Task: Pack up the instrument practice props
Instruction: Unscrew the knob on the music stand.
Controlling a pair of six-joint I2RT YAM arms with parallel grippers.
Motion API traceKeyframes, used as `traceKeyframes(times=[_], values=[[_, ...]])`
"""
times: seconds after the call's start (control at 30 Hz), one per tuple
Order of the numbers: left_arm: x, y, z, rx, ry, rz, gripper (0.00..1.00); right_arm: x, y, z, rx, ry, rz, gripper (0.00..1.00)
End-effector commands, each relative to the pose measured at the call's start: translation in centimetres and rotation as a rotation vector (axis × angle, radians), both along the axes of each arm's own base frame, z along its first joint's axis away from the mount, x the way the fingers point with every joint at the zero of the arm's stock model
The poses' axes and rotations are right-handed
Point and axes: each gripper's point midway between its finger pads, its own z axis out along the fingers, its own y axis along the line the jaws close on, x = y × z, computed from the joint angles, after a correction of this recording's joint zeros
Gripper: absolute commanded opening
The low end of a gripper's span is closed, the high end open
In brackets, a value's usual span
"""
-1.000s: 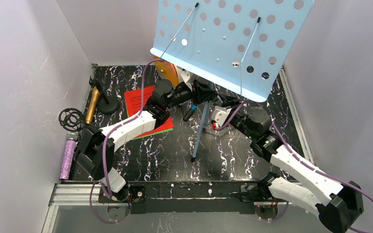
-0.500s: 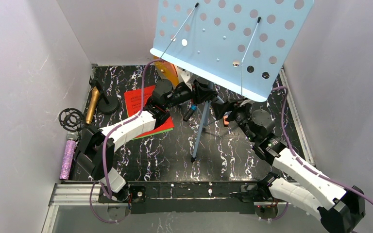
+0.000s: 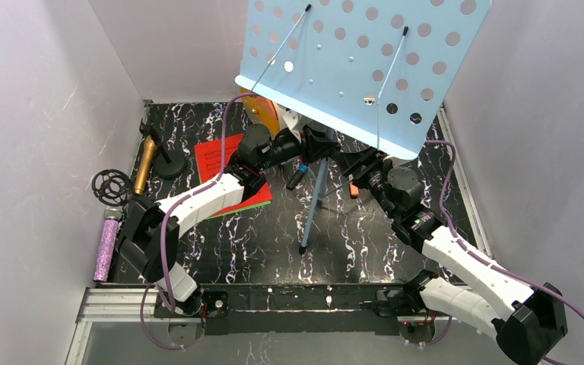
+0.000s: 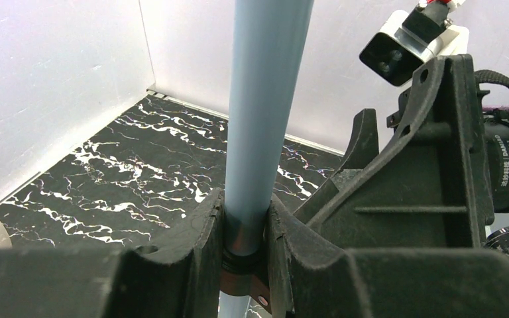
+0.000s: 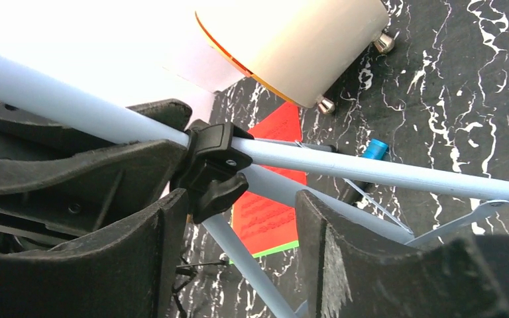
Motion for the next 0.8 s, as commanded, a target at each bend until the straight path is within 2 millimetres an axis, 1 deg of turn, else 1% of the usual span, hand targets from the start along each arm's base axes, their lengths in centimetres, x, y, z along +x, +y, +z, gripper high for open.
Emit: traceKeyframes(times=[0.0,0.13,0.47,0.53,0.63,0.7,0.77], values=[[-0.9,0.6,-9.4,0.199,0.276,0.0,0.0,0.4,-0.2,4.1,0.149,-0.069,-0.015,0.66],[-0.9,0.6,-9.5,0.201,0.278,0.0,0.0,0.7,-0.1,3.9,0.164,-0.048,-0.018,0.62],[-0.9,0.6,-9.6,0.202,0.28,0.0,0.0,0.6,1.0,3.2,0.195,0.006,0.038,0.51],[-0.9,0.6,-9.7,0.203,0.281,-0.002,0.0,0.5,1.3,3.1,0.183,0.002,0.059,0.44],[-0.9,0.6,-9.6,0.202,0.28,-0.002,0.0,0.5,1.5,3.3,0.131,-0.028,0.078,0.32],[-0.9,0.6,-9.6,0.202,0.279,0.0,0.0,0.5,1.4,3.4,0.083,-0.059,0.08,0.25],[-0.9,0.6,-9.5,0.201,0.279,-0.001,0.0,0.4,1.7,3.5,0.005,-0.113,0.112,0.17]])
